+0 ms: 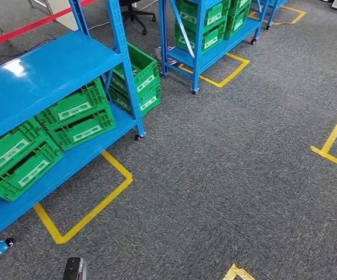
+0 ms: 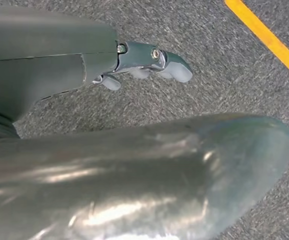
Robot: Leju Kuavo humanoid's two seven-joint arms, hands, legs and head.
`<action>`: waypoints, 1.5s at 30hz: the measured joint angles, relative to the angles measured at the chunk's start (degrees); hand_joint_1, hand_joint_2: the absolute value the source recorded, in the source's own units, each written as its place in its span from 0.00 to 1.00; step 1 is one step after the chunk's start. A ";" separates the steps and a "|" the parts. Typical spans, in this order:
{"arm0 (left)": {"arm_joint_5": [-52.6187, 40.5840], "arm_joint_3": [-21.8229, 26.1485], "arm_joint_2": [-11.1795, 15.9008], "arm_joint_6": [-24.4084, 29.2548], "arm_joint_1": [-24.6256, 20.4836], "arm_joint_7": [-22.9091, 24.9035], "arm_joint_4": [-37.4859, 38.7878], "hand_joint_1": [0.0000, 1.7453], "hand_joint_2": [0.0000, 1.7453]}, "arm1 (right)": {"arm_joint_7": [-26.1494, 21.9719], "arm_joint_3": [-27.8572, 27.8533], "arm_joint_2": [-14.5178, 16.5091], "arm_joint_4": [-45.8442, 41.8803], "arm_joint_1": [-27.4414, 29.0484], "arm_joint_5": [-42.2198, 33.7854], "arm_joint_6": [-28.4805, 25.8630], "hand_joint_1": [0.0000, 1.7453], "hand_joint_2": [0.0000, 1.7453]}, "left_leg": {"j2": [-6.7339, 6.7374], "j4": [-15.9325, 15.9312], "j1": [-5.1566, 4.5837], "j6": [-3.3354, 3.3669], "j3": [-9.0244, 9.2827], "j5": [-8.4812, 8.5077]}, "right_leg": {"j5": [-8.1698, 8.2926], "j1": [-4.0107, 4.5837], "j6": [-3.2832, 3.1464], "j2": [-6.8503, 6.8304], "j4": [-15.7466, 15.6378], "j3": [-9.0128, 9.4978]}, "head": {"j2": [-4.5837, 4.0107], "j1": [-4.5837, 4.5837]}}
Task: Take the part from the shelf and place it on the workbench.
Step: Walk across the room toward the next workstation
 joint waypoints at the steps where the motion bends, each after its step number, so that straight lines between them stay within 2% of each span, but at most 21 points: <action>1: 0.24 0.00 0.18 -0.10 0.14 -0.01 -0.08 0.00 0.00 | -0.25 0.01 0.01 0.32 -0.27 0.36 0.03 0.00 0.00 | 0.39 -1.98 -0.17 0.26 1.05 0.14 | -0.09 0.09 0.23 -0.12 0.00 -0.03 | 0.00 0.02; 4: 0.71 0.00 0.48 -0.18 0.56 0.01 -0.16 0.00 0.00 | -0.82 0.01 0.00 1.18 -0.87 1.15 0.00 0.00 0.00 | 0.30 -3.13 -0.14 0.88 1.56 -0.25 | -0.34 0.13 1.08 -0.24 -0.18 0.20 | 0.00 0.05; 6: 1.28 -0.15 0.50 -1.17 0.41 -0.01 -0.30 0.00 0.00 | -1.00 -0.01 -0.03 1.72 -1.25 2.03 -0.19 0.00 0.00 | 0.04 -3.47 0.23 1.40 1.88 -0.18 | -1.92 0.04 1.78 0.88 2.32 -0.80 | 0.00 0.36; 8: 4.57 -1.84 -0.60 -5.90 -1.02 3.97 -3.16 0.00 0.00 | -1.02 0.01 -0.37 3.21 -2.09 3.37 -0.85 0.00 0.00 | -0.43 -3.52 0.41 1.80 1.87 -0.11 | -5.35 -0.21 2.41 2.10 9.63 -4.69 | 0.00 0.66; 10: 14.65 -7.22 -1.91 -10.10 -3.33 16.18 -11.48 0.00 0.00 | -1.02 0.21 -1.28 5.98 -3.65 3.73 -2.44 0.00 0.00 | -1.24 -3.50 0.50 1.93 1.79 -0.06 | -7.24 -0.42 2.85 2.41 16.15 -8.63 | 0.00 0.77; 12: 32.14 -17.81 -0.70 -6.18 -5.76 31.78 -21.07 0.00 0.00 | -1.27 0.77 -2.53 9.23 -5.47 2.43 -4.71 0.00 0.00 | -1.87 -3.45 0.77 1.65 2.19 -0.25 | -4.31 -0.57 2.96 2.47 14.49 -8.73 | 0.00 0.98; 14: 48.66 -31.37 2.91 2.33 -7.76 40.66 -27.52 0.00 0.00 | -1.48 1.55 -3.64 11.90 -6.47 0.32 -6.44 0.00 0.00 | -2.12 -3.30 0.88 1.01 2.79 -0.76 | 0.53 -1.00 3.39 2.59 6.83 -5.52 | 0.00 1.12; 16: 56.77 -43.12 5.87 7.64 -9.06 39.38 -31.47 0.00 0.00 | -1.45 2.25 -4.50 13.68 -6.65 -1.47 -7.04 0.00 0.00 | -2.56 -2.93 0.56 0.38 2.74 -1.12 | 2.17 -1.47 3.27 2.80 1.72 -3.10 | 0.00 1.24; 19: 60.71 -55.58 7.83 10.32 -10.19 33.43 -34.61 0.00 0.00 | -1.69 3.30 -5.79 15.64 -7.04 -3.10 -7.40 0.00 0.00 | -2.87 -2.93 0.48 -0.37 2.42 -1.16 | 1.73 -1.38 1.71 2.85 1.07 -2.86 | 0.00 1.22; 21: 62.29 -61.44 8.69 11.21 -10.81 32.16 -35.70 0.00 0.00 | -2.12 4.03 -6.62 16.80 -7.41 -3.70 -7.64 0.00 0.00 | -2.07 -0.82 0.61 -0.82 1.57 -2.38 | 1.58 -1.37 0.79 2.95 0.86 -2.47 | 0.00 1.05; 25: 64.51 -68.82 9.76 12.16 -12.13 31.60 -36.33 0.00 0.00 | -3.60 5.21 -9.26 19.40 -7.88 -4.43 -6.58 0.00 0.00 | -1.26 13.49 0.57 -0.89 -6.86 -7.04 | 0.67 -1.17 -0.12 2.97 0.73 -1.51 | 0.00 0.79; 27: 64.94 -71.01 10.14 12.34 -12.28 31.51 -36.34 0.00 0.00 | -3.98 5.62 -10.56 20.35 -7.91 -4.68 -6.12 0.00 0.00 | -1.26 13.89 0.55 -0.56 -8.40 -4.63 | -0.08 -1.06 -0.07 3.02 0.73 -0.57 | 0.00 0.79; 30: 65.06 -72.81 10.59 12.45 -12.75 31.37 -36.44 0.00 0.00 | -4.20 5.99 -11.67 21.22 -8.03 -4.77 -5.96 0.00 0.00 | -0.99 3.89 0.25 0.30 -4.94 2.34 | -1.55 -0.88 0.50 3.05 0.66 0.89 | 0.00 0.85; 32: 65.07 -73.58 10.74 12.51 -13.15 31.30 -36.58 0.00 0.00 | -4.31 6.15 -12.07 21.66 -8.25 -4.80 -5.91 0.00 0.00 | -0.74 -0.67 -0.09 0.76 -2.97 2.79 | -2.27 -0.77 1.26 2.99 0.43 1.33 | 0.00 0.92; 36: 65.18 -74.55 10.96 12.61 -13.38 31.19 -36.85 0.00 0.00 | -4.41 6.54 -12.58 22.19 -8.64 -4.79 -5.97 0.00 0.00 | -1.05 -2.20 0.10 1.91 -1.31 1.11 | -2.68 -0.77 2.71 2.76 1.32 1.98 | 0.00 0.97; 37: 65.28 -74.76 11.02 12.65 -13.53 31.17 -36.88 0.00 0.00 | -4.42 6.64 -12.70 22.33 -8.79 -4.79 -6.00 0.00 0.00 | -1.13 -2.27 0.22 2.19 -0.76 0.85 | -3.47 -0.78 2.93 2.74 3.71 0.61 | 0.00 1.04; 40: 66.25 -75.68 11.13 12.92 -13.86 31.04 -36.89 0.00 0.00 | -4.33 7.08 -13.24 23.02 -9.01 -4.99 -6.07 0.00 0.00 | -1.18 -2.33 0.26 2.60 0.55 -0.17 | -7.33 -0.77 3.34 2.75 15.22 -7.28 | 0.00 1.15; 41: 66.84 -76.07 11.18 13.15 -13.86 30.92 -36.89 0.00 0.00 | -4.26 7.27 -13.47 23.33 -9.00 -5.12 -6.09 0.00 0.00 | -1.25 -2.32 0.25 2.61 1.11 -0.61 | -8.05 -0.75 3.39 2.75 17.19 -9.38 | 0.00 1.15; 42: 67.42 -76.42 11.25 13.42 -13.88 30.76 -36.88 0.00 0.00 | -4.22 7.46 -13.69 23.62 -9.00 -5.29 -6.09 0.00 0.00 | -1.36 -2.32 0.26 2.59 1.76 -1.08 | -7.66 -0.75 3.40 2.76 17.09 -10.49 | 0.00 1.16; 43: 68.01 -76.81 11.31 13.69 -13.91 30.55 -36.88 0.00 0.00 | -4.18 7.70 -13.93 23.91 -9.02 -5.50 -6.09 0.00 0.00 | -1.48 -2.32 0.26 2.51 2.49 -1.62 | -5.98 -0.75 3.33 2.76 15.00 -10.63 | 0.00 1.15; 45: 68.68 -77.57 11.37 14.04 -14.08 30.12 -36.88 0.00 0.00 | -4.14 8.16 -14.36 24.47 -9.07 -5.91 -6.07 0.00 0.00 | -1.68 -2.24 0.23 2.16 4.04 -2.80 | 0.48 -0.73 3.03 2.88 7.27 -9.20 | 0.00 1.18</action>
